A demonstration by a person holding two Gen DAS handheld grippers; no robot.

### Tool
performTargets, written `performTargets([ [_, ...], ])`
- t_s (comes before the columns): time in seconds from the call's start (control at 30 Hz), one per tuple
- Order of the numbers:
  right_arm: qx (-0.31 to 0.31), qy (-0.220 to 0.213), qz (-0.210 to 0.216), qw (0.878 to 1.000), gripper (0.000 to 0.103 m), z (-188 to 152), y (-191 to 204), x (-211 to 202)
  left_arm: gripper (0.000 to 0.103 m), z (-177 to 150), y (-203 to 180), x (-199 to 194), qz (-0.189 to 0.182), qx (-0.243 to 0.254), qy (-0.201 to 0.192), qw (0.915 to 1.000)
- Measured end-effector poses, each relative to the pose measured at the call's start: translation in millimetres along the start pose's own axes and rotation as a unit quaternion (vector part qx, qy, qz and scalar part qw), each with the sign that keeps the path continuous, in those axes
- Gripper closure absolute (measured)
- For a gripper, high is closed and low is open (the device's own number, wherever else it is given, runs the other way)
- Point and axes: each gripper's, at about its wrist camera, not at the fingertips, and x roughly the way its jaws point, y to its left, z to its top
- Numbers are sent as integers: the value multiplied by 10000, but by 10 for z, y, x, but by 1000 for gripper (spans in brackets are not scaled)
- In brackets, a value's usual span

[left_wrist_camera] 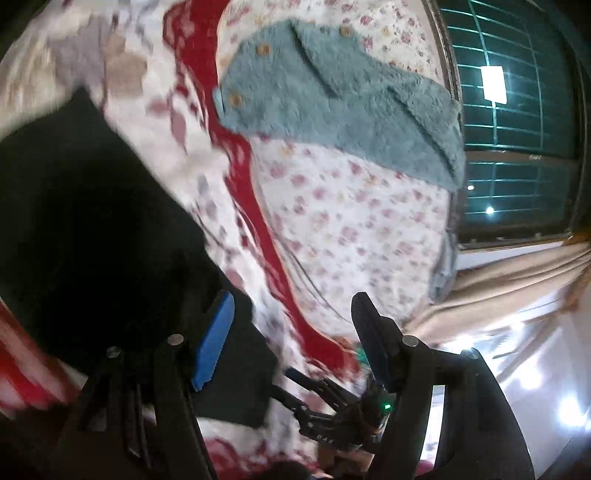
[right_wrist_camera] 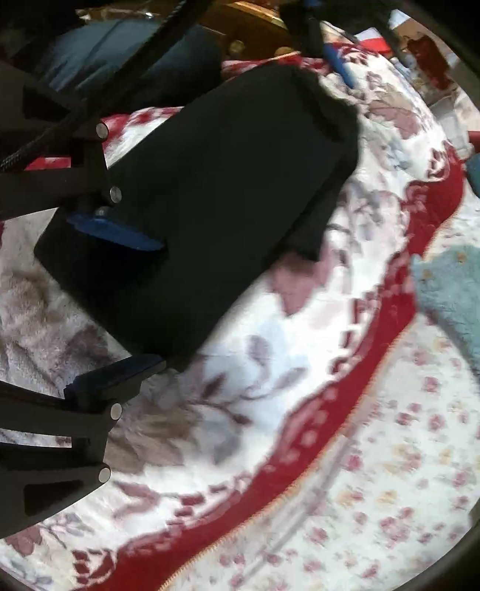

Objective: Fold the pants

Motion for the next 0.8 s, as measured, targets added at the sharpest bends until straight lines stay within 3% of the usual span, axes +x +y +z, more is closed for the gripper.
performTargets([
  [0.07, -266, -22, 229, 9994, 46, 8, 161, 17, 38, -119, -6, 170, -240, -108, 326, 9991],
  [0.17, -284, 650, -439, 9965, 45, -122, 115, 409, 38, -285, -79, 396, -286, 164, 628, 9975],
  [0.2, -89, 362, -258, 9990, 39, -191, 46, 388, 38, -296, -70, 421, -151, 241, 644, 9975],
  [0.27, -17, 194, -148, 9997, 38, -249, 25, 344, 41, -211, 165, 463, 592, 138, 417, 9973],
  [0.3, -73, 167, -190, 9997, 38, -272, 51, 330, 56, -130, 414, 482, 671, -517, 446, 9954],
  [0.37, -175, 199, -365, 9990, 38, -301, 112, 298, 56, -41, 541, 433, 371, -1106, 398, 9924],
  [0.53, -67, 522, -452, 9976, 39, -140, 118, 294, 56, -28, 438, 382, 269, -748, 650, 9947],
  [0.6, 95, 222, -381, 9990, 39, -38, 111, 165, 44, -31, 411, 215, 137, -613, 497, 9968],
  [0.7, 154, -78, 40, 9998, 38, -18, 53, 77, 42, -62, 400, -103, -78, -467, 181, 9987],
  [0.8, -347, 568, -232, 9975, 35, -214, -27, 463, 42, -102, 448, -388, -213, -405, 6, 9990],
])
